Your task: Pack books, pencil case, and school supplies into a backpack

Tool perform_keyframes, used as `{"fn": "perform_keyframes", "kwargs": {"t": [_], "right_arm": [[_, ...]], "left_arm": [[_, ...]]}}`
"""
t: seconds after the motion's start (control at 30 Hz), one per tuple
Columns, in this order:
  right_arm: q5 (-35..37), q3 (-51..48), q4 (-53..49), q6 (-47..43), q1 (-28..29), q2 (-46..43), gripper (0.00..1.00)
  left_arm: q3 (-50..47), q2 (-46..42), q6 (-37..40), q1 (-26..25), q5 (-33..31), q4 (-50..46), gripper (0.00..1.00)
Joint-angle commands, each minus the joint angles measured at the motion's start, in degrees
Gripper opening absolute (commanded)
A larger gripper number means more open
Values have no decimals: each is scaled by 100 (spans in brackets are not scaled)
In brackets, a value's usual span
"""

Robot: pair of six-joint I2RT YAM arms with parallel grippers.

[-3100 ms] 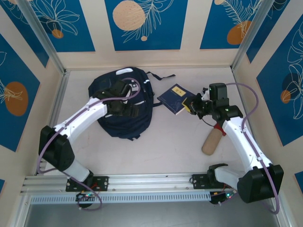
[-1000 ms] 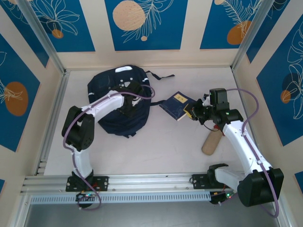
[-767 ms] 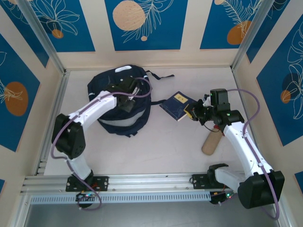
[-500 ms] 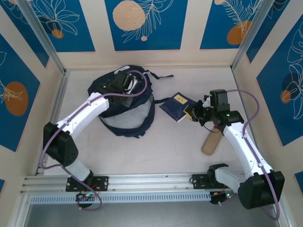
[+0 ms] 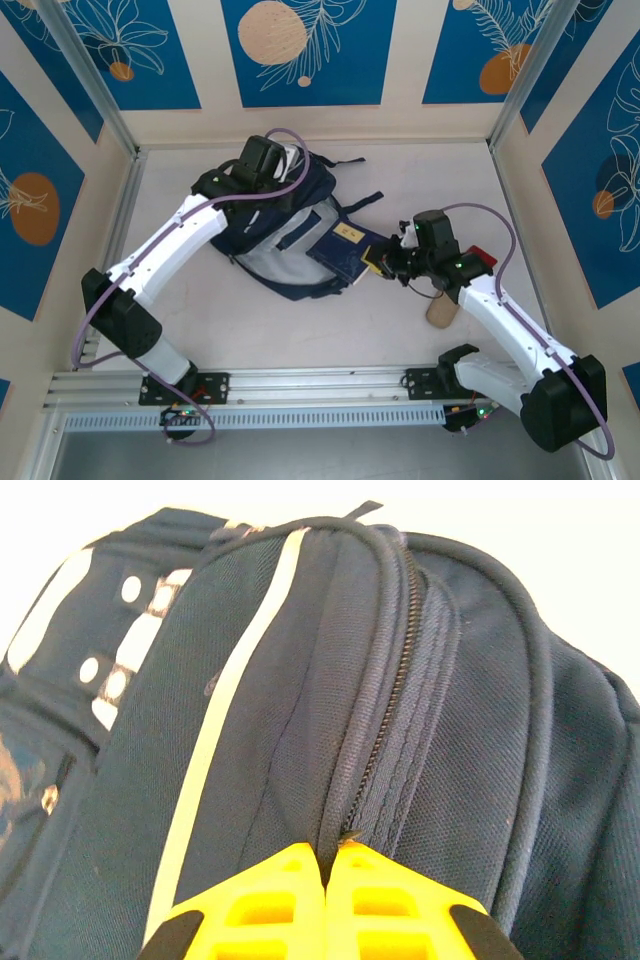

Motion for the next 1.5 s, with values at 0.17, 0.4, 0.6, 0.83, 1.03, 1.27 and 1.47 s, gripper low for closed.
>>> {"fn": "perform_keyframes", "kwargs": {"t": [0.17,0.4,0.6,0.83,1.03,1.27,1.47], "right_arm": [[-213,223,1408,305,194,669,11],[-56,425,1857,204,403,1473,10],[123,909,2209,117,579,2527,11],[251,1479,2993,1247,816,3952,13],[273,2364,2723,1324,1105,4825,15],[238,2153,2714,1247,1059,4620,43],[431,1463,2222,827,1032,3651,65]], "left_arm": [[544,-361,-302,-242,175,411,0],[438,-567,-423,-253,144,478,0],[386,-577,-494,-250,138,551,0],[389,-590,-598,-236,99,498,0],[329,-694,-662,-238,26,472,0],[187,-796,-645,-218,-68,454,0],[5,-814,-624,-179,-209,419,0]]}}
